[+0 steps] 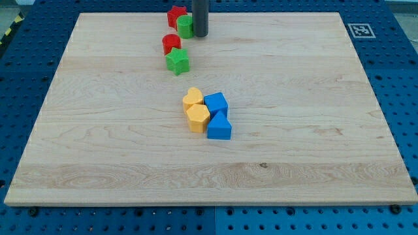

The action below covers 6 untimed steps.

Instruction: Push the red star to left a bit

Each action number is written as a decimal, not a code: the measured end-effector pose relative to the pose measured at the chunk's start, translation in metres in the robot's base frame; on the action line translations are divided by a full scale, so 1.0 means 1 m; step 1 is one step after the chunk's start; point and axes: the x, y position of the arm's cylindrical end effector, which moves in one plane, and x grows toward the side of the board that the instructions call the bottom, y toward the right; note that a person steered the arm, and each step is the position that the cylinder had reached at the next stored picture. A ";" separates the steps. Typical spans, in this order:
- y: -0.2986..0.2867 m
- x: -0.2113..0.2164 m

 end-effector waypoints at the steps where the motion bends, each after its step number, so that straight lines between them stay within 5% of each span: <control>1: 0.013 0.000; 3: -0.002 -0.065; 5: -0.109 -0.068; 6: -0.118 -0.066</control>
